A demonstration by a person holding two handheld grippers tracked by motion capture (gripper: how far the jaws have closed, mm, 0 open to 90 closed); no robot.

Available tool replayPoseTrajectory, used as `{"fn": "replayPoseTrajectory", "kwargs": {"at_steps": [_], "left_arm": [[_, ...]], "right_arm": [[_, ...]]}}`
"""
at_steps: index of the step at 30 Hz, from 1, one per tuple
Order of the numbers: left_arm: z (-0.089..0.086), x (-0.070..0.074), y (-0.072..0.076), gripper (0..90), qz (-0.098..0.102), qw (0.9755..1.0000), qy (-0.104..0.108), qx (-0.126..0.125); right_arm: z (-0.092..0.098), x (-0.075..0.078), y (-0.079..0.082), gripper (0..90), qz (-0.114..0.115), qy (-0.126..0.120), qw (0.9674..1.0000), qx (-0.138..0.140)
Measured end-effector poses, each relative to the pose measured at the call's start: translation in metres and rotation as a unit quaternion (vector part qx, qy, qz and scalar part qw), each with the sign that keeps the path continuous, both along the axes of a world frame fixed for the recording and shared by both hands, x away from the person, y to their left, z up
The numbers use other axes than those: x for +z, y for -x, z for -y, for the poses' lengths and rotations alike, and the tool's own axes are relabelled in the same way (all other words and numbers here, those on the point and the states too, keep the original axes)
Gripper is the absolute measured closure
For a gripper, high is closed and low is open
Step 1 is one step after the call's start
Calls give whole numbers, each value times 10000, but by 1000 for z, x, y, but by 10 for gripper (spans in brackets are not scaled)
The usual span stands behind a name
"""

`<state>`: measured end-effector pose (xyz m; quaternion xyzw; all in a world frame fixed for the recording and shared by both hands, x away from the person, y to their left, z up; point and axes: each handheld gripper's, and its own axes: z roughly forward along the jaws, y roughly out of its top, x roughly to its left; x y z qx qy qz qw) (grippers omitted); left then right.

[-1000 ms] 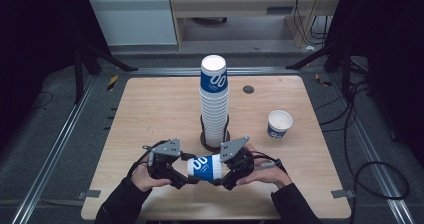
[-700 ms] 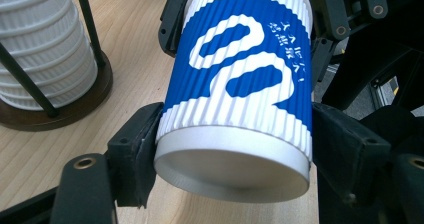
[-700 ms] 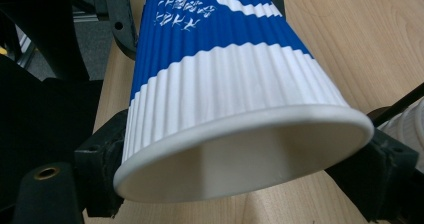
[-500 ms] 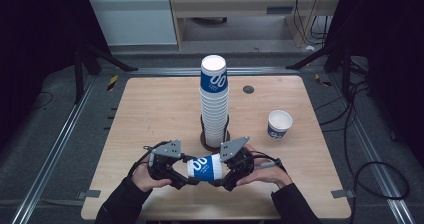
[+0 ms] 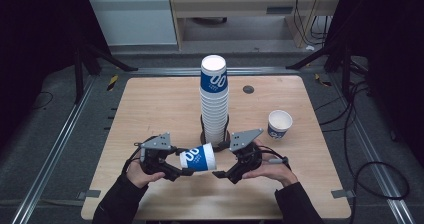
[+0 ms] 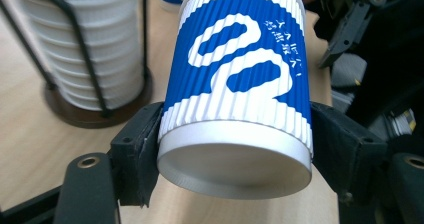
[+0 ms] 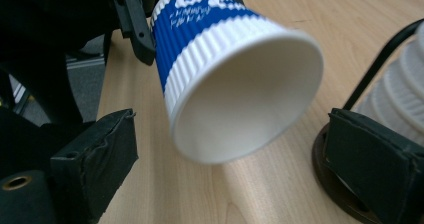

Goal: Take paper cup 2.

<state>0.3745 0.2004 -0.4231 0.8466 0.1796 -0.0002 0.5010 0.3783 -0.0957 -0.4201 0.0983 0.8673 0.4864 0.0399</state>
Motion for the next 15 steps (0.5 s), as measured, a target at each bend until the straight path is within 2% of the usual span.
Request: {"fn": "replayPoseTrajectory", "kwargs": {"at_steps": [5,8,11,15], "left_arm": [[-9,4,-2,267,56,9986,472,213],[-8,6,0,267,41,9972,714,226],[-5,7,3,267,73,9968,780,177],[3,6,6,267,84,9970,765,38]], "right_arm": [[6,2,-4,70,-115,-265,9995,-154],[8,2,-6,70,-182,-428,9986,-235],[9,3,-7,74,-262,-633,9974,-212],[8,4,-5,82,-316,-790,9963,-120]]}}
